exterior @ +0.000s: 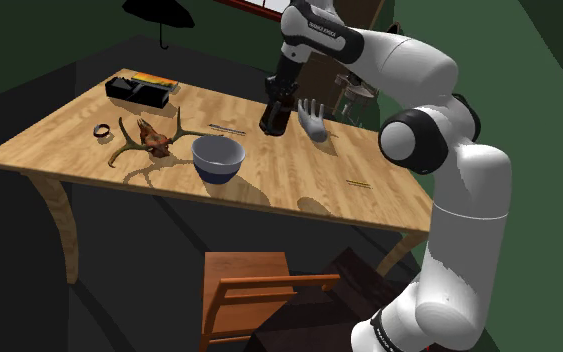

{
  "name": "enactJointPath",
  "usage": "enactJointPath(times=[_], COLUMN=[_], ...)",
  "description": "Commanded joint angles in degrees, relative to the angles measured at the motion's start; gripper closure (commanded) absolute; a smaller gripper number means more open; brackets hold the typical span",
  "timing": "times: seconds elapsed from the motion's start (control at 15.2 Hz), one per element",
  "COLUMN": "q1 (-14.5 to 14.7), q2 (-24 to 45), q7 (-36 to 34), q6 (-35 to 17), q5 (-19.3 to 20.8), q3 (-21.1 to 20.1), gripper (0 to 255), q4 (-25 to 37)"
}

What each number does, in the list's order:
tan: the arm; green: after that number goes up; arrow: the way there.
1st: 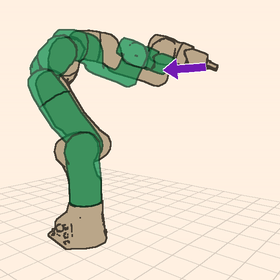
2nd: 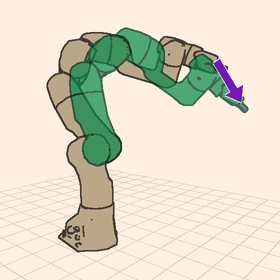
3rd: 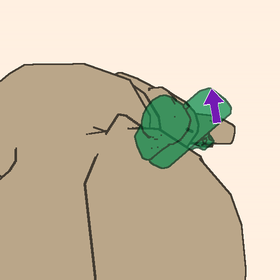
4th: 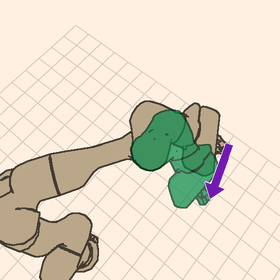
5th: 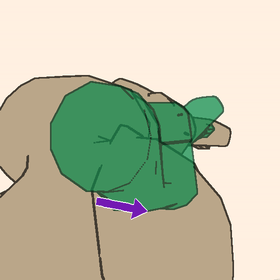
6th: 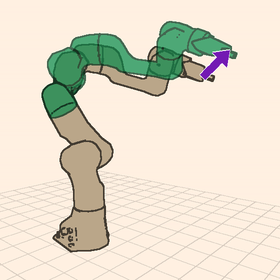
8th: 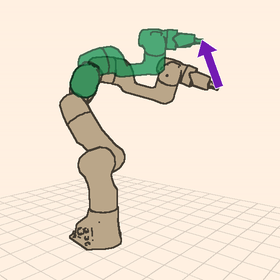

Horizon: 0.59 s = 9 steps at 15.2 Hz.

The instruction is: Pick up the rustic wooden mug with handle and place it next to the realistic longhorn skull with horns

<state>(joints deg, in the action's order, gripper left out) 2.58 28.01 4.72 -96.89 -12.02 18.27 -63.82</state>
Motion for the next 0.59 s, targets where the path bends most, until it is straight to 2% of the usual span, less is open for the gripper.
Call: enactJointPath(times=[0.0,0.53], q1=[0.2,1.14], q2=[-0.31,-1.44], q7=[0.19,0.77], q6=[-1.67,-8.47], q5=[0.04,0.18], q3=[0.02,-0.02], gripper=[255,255], q4=[-1.87,-9.85])
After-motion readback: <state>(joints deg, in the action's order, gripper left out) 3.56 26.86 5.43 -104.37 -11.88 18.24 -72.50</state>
